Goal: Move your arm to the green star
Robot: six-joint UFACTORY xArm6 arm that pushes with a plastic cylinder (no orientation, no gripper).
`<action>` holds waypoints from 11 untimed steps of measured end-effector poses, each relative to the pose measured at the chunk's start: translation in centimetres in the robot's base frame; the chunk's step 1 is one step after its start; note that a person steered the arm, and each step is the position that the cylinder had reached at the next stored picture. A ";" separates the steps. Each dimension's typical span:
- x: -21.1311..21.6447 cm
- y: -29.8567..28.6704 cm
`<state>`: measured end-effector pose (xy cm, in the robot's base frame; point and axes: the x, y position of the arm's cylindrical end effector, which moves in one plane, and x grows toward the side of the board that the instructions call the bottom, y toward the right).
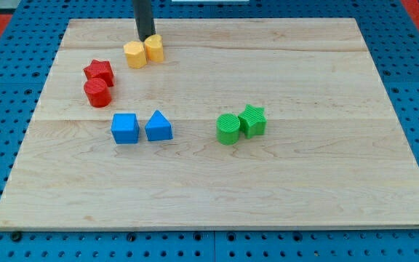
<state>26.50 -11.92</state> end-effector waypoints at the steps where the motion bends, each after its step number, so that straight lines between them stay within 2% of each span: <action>1: 0.4 1.9; 3: 0.3 6.7; 4: 1.2 15.5; 5: 4.1 20.3; 8: 4.6 21.7; 10: 10.3 29.7; 11: 10.3 30.2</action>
<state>36.76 18.25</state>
